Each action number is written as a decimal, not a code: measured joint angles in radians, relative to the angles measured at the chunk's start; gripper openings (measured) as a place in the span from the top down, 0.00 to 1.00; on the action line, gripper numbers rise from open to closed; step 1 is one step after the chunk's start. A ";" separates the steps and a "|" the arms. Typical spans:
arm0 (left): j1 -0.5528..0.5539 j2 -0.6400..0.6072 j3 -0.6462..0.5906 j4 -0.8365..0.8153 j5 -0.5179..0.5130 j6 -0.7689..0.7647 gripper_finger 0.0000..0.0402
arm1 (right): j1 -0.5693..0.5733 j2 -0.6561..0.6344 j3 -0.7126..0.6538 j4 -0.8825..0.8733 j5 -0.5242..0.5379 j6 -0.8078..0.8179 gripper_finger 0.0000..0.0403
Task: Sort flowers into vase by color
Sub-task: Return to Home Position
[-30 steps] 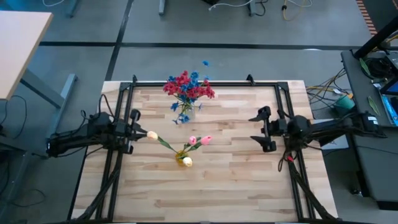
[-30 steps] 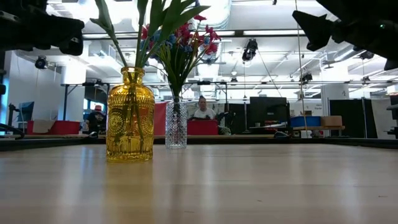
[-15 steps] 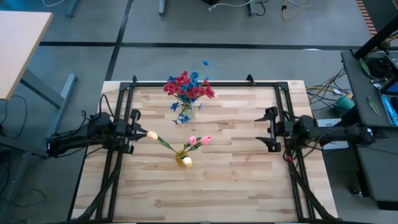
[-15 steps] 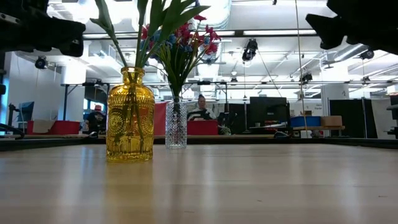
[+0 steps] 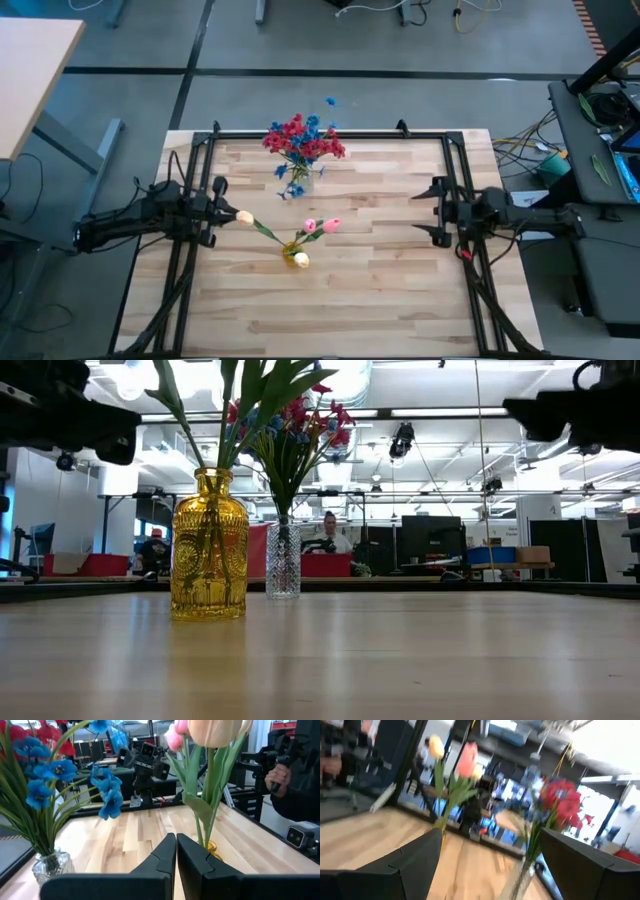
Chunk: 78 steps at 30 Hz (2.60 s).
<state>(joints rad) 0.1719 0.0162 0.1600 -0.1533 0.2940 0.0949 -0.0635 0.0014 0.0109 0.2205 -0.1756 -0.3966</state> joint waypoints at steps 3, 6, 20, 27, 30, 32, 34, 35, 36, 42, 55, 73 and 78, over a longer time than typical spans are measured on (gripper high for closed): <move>0.000 0.003 0.000 0.009 0.000 -0.003 1.00 | 0.000 0.001 0.000 -0.030 0.017 0.007 0.19; 0.000 0.005 0.000 0.006 0.001 -0.003 1.00 | 0.000 0.006 0.000 -0.055 0.019 0.038 0.19; 0.000 0.012 0.001 0.007 0.001 -0.004 1.00 | 0.000 0.023 0.000 -0.065 0.020 0.090 0.19; 0.000 0.015 0.002 0.007 0.001 -0.004 1.00 | 0.000 0.026 0.000 -0.064 0.020 0.090 0.19; 0.000 0.015 0.002 0.007 0.001 -0.004 1.00 | 0.000 0.026 0.000 -0.065 0.020 0.090 0.19; 0.000 0.015 0.002 0.007 0.001 -0.004 1.00 | 0.000 0.026 0.000 -0.066 0.020 0.090 0.19; 0.000 0.015 0.002 0.007 0.001 -0.004 1.00 | 0.000 0.026 0.000 -0.066 0.020 0.090 0.19; 0.000 0.015 0.002 0.007 0.001 -0.004 1.00 | 0.000 0.026 0.000 -0.066 0.020 0.090 0.19; 0.000 0.015 0.002 0.007 0.001 -0.004 1.00 | 0.000 0.026 0.000 -0.066 0.020 0.090 0.19; 0.000 0.015 0.002 0.007 0.001 -0.004 1.00 | 0.000 0.026 0.000 -0.066 0.020 0.090 0.19; 0.000 0.015 0.002 0.007 0.002 -0.004 1.00 | 0.000 0.026 0.000 -0.067 0.020 0.090 0.19; 0.000 0.015 0.002 0.007 0.002 -0.004 1.00 | 0.000 0.027 0.000 -0.067 0.020 0.090 0.19; 0.000 0.015 0.002 0.007 0.002 -0.004 1.00 | 0.000 0.026 0.000 -0.067 0.020 0.090 0.19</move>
<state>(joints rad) 0.1715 0.0315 0.1619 -0.1463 0.2956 0.0914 -0.0638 0.0277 0.0105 0.1539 -0.1558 -0.3065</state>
